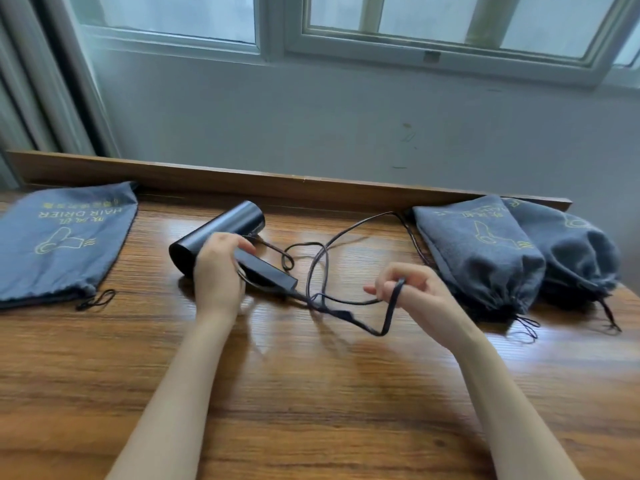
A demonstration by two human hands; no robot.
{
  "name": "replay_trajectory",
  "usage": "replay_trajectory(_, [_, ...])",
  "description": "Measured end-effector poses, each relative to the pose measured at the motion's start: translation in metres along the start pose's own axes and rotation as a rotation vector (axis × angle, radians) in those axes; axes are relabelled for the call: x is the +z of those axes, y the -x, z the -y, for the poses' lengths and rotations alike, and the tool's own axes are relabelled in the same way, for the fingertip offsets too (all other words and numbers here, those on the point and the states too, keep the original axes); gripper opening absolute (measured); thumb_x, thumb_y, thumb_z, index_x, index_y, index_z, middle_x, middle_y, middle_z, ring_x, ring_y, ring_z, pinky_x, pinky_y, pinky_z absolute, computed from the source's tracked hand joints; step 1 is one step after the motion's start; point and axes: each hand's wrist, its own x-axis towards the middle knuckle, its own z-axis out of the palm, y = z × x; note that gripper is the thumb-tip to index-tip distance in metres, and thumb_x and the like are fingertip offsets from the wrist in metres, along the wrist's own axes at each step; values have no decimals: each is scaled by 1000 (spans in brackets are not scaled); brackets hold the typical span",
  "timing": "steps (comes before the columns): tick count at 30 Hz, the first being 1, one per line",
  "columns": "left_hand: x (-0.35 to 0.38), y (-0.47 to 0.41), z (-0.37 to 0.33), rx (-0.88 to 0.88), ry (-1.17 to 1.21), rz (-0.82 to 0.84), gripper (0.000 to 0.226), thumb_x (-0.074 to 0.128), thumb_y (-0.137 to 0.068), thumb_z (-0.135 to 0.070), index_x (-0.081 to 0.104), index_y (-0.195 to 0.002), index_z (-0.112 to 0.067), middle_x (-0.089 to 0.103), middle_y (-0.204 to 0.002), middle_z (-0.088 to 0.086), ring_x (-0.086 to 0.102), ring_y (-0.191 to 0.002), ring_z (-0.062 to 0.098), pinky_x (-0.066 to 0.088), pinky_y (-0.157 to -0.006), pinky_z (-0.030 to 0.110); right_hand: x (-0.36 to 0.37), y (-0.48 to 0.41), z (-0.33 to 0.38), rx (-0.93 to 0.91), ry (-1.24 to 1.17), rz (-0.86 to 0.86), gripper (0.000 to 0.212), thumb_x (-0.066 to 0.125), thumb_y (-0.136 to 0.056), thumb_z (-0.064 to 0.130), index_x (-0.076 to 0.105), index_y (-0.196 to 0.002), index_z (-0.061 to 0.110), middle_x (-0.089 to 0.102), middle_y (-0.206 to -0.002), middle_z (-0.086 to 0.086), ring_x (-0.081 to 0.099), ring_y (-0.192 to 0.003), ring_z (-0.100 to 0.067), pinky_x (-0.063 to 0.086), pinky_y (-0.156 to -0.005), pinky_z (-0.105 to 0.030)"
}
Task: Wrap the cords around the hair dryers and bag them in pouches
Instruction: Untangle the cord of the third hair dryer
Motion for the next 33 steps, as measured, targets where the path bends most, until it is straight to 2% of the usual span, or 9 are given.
replay_trajectory(3, [9,5,-4,109,-167,245,39,50,-81,15,66,-107,-8,50,-132,11,36,-128,26,29,-105,33,3,1,2,35,88,-10,14,57,-71,34,63,-63,25,58,-65,13,51,-77,-21,38,-95,-65])
replay_trajectory(7, [6,3,-19,294,-5,231,62,42,-67,30,73,-96,-16,47,-137,10,32,-130,28,28,-109,43,5,0,5,12,145,-18,16,52,-76,20,64,-65,18,56,-57,12,48,-59,2,36,-61,-13])
replay_trajectory(11, [-7,11,-52,495,165,50,45,36,-75,6,75,-80,-15,62,-117,-3,44,-118,17,34,-103,45,5,0,0,-2,184,-26,20,52,-75,29,65,-62,21,47,-52,9,36,-55,-6,26,-55,-19])
replay_trajectory(15, [-26,51,-109,620,-67,691,37,31,-87,-49,60,-78,-26,58,-73,-14,54,-76,5,41,-66,26,6,0,3,-5,141,-35,20,45,-72,10,61,-60,16,55,-52,12,47,-54,2,36,-56,-12])
replay_trajectory(17, [-20,63,-110,746,-306,748,39,36,-91,-55,55,-78,-23,48,-63,-10,53,-70,10,37,-59,26,4,1,2,-13,151,-31,21,44,-65,10,60,-55,20,53,-54,7,46,-57,-3,45,-63,-29])
replay_trajectory(25, [-27,29,-76,-131,1001,459,27,47,-89,-29,73,-89,-20,52,-63,-3,48,-58,6,43,-60,13,3,-4,-15,34,443,-48,30,48,-85,42,61,-65,24,43,-50,6,39,-53,-5,32,-58,-23])
replay_trajectory(27, [-31,23,-74,-129,1062,504,27,51,-90,-30,76,-82,-26,60,-76,-1,57,-75,7,50,-79,21,2,-1,-24,39,585,-59,11,60,-81,31,56,-92,29,40,-47,11,36,-49,-6,32,-57,-28])
replay_trajectory(30, [-33,22,-79,-6,1077,647,24,52,-85,-26,75,-77,-24,66,-89,-5,60,-93,11,48,-88,29,3,-7,-26,20,722,-82,58,63,-82,20,37,-131,36,46,-55,14,46,-55,-7,38,-61,-23])
replay_trajectory(33, [-30,24,-95,163,1139,836,21,57,-86,-32,72,-83,-17,68,-103,-1,60,-106,16,47,-90,28,8,-5,-22,-64,782,-6,56,68,-81,25,39,-121,53,52,-64,14,50,-63,2,35,-60,-11])
